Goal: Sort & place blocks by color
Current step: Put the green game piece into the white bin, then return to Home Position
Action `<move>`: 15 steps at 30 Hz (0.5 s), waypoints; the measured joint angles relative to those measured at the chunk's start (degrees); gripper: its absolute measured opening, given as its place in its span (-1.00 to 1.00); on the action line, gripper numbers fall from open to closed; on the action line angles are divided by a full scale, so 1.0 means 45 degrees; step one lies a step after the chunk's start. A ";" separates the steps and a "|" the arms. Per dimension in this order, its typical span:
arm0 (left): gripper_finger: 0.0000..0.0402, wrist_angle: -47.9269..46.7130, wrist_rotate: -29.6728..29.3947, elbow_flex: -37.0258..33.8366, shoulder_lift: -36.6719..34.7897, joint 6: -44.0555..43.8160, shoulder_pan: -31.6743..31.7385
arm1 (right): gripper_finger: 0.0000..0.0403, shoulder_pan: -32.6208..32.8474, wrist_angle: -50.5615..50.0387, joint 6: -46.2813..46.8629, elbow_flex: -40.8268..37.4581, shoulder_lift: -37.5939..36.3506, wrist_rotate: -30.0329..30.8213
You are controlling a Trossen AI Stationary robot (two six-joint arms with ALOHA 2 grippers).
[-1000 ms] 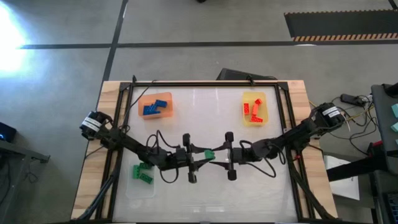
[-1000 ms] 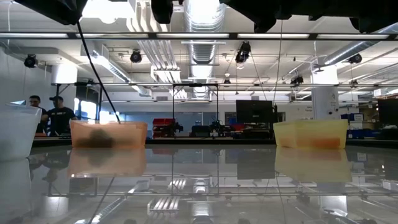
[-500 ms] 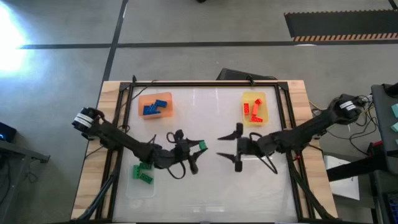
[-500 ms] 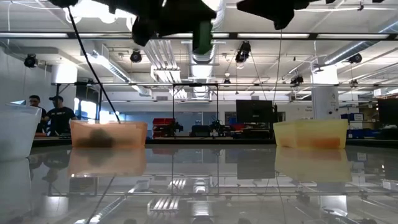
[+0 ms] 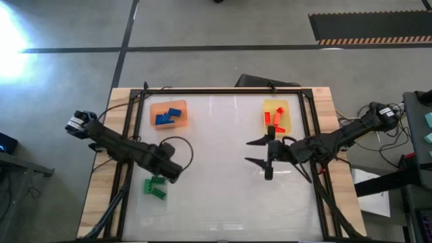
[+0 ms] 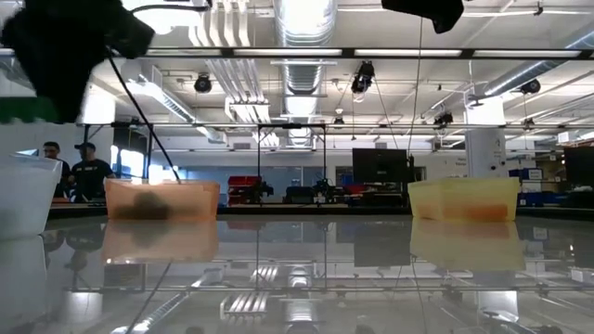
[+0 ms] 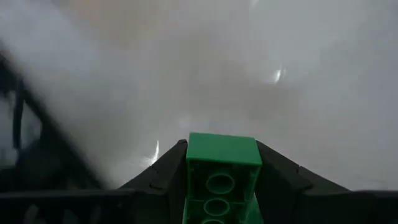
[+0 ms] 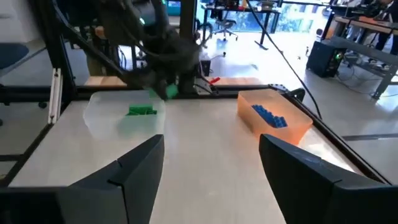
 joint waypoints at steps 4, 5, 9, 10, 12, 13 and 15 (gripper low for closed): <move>-0.37 -0.0350 0.1430 0.0075 -0.0048 -0.0361 -0.0376 | 0.25 0.0000 -0.0108 0.0000 -0.0019 0.0184 -0.0007; -0.37 -0.0339 0.1743 0.0061 -0.0017 -0.0370 -0.0392 | 0.25 0.0000 -0.0201 -0.0005 -0.0024 0.0234 -0.0007; -0.34 -0.0360 0.2237 -0.0071 0.0397 -0.0469 -0.0477 | 0.25 0.0000 -0.0179 -0.0010 -0.0024 0.0459 0.0086; -0.28 -0.0355 0.2298 -0.0106 0.0475 -0.0472 -0.0485 | 0.25 0.0000 -0.0137 -0.0005 -0.0024 0.0512 0.0092; -0.11 -0.0355 0.2493 -0.0182 0.0596 -0.0453 -0.0487 | 0.25 0.0000 -0.0161 -0.0010 -0.0024 0.0556 0.0160; -0.02 -0.0349 0.2582 -0.0192 0.0666 -0.0376 -0.0487 | 0.25 0.0000 -0.0150 -0.0010 -0.0024 0.0587 0.0184; 0.14 -0.0339 0.2758 -0.0219 0.0725 -0.0125 -0.0515 | 0.25 0.0000 -0.0169 -0.0032 -0.0024 0.0600 0.0192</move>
